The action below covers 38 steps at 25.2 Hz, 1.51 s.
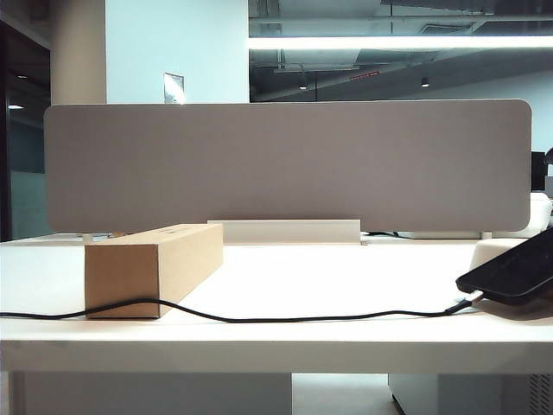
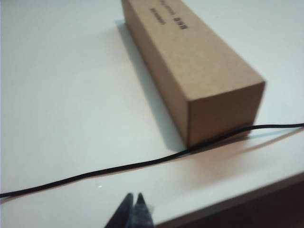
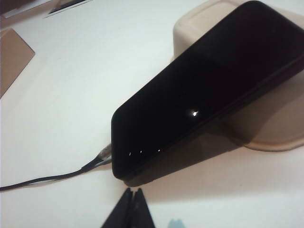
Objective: Pick up the charging cable and the phone, plug the charging cable into the charging port on the phone, and finally place them back on the table.
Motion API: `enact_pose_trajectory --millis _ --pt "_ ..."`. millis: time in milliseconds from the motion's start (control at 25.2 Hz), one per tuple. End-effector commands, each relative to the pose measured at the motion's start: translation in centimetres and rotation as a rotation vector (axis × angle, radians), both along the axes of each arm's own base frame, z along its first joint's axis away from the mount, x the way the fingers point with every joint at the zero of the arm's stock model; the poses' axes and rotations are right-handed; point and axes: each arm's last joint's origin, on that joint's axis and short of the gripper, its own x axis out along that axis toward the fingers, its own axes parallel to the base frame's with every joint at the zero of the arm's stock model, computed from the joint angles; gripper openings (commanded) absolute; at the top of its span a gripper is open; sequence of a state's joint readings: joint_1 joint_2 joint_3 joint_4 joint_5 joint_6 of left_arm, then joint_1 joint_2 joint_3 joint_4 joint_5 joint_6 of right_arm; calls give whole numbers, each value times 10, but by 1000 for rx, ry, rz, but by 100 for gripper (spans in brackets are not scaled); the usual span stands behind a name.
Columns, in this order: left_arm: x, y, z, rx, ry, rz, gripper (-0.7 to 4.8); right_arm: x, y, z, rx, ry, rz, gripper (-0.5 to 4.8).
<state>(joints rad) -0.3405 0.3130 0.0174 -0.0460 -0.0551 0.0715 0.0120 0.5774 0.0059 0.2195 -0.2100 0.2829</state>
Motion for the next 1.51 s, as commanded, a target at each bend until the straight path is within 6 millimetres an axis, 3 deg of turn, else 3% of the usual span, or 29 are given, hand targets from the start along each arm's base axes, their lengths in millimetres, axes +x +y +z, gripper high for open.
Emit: enact_pose_trajectory --millis 40,953,1231,1509 --pt "0 1 -3 19 -3 33 -6 0 0 -1 -8 -1 -12 -6" --pt "1 1 0 -1 -27 34 -6 -1 0 -1 -6 -3 -2 -5" --pt "-1 5 6 -28 -88 47 -6 -7 0 10 -4 -101 0 -5" --pt "-1 21 13 -47 -170 174 -6 -15 -2 24 -4 -251 -23 -5"
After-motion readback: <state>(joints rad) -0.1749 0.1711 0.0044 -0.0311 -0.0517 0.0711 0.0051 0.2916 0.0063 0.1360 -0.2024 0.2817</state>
